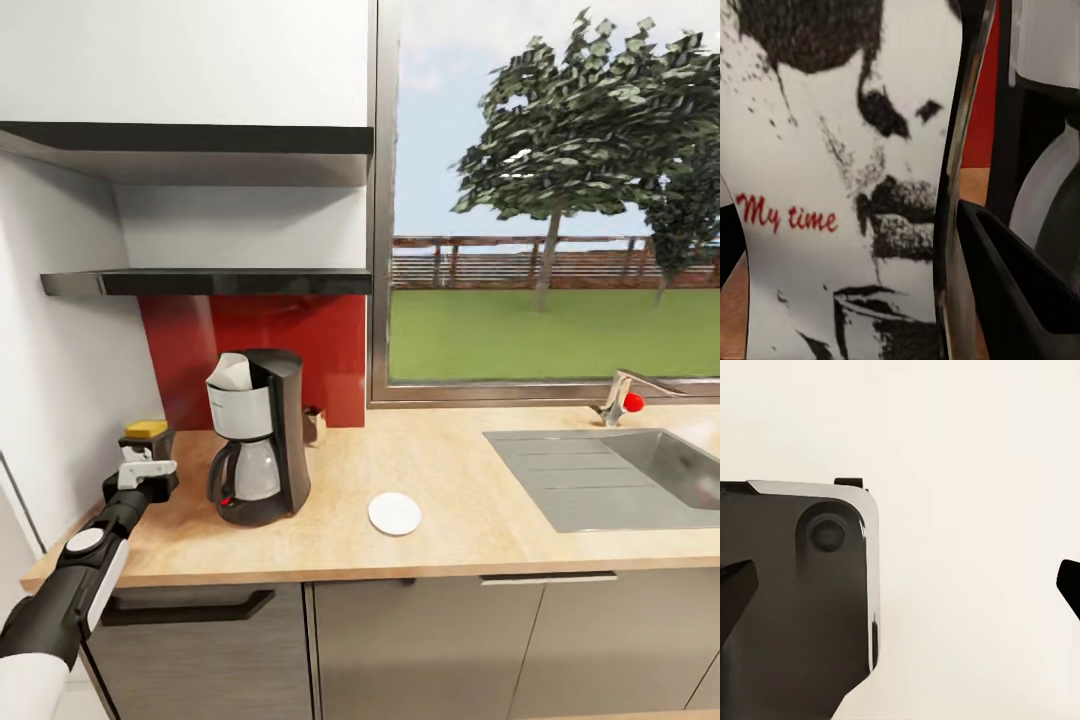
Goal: Set up a coffee station on the kitchen countertop: keep the coffee maker on the countertop, move the bottle of coffee from the kitchen shelf to the counter next to the coffee maker, place a paper coffee filter on top of the coffee maker, put the saucer next to the coffee maker with the coffee cup on the saucer, and place the electric kettle next to the coffee maker.
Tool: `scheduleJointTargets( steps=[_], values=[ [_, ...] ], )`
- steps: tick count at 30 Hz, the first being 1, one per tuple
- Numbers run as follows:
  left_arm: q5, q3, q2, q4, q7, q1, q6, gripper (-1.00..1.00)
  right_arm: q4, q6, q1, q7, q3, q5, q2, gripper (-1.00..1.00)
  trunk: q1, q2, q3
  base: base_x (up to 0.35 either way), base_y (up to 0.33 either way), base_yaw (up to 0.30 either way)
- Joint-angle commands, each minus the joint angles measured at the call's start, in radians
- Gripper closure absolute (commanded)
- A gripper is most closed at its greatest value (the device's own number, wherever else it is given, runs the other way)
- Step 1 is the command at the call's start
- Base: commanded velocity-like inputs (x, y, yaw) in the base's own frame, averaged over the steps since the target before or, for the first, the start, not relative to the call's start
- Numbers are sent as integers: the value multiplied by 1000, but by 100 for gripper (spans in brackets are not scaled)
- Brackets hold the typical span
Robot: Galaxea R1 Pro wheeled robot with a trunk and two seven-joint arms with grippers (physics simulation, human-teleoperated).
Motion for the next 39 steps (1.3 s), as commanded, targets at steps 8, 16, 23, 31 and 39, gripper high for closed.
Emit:
scheduleJointTargets(
  steps=[8, 16, 23, 31, 39],
  values=[
    [-1, 2, -1, 17, -9, 0, -1, 100, 2, -3, 0, 0, 0, 0, -1, -100, 0, -1, 0, 244, 0, 0],
    [-1, 4, 0, 18, -9, 0, -1, 100, 3, -4, 0, 0, 0, 0, -1, -100, 0, -1, 0, 189, 0, 0],
    [1, 5, 0, 50, -9, 0, -57, 100, 3, -3, 0, 0, 0, 0, -2, -100, 0, -1, 0, 77, 5, 0],
    [1, 5, 1, 106, -10, 0, -109, 100, 4, -3, 0, 0, 0, 0, -2, -100, 0, -1, 0, 190, 70, 0],
    [2, 3, 0, 121, -10, 0, -111, 100, 4, -3, 0, 0, 0, 0, -2, -100, 0, -1, 0, 8, 3, 0]
  ],
)
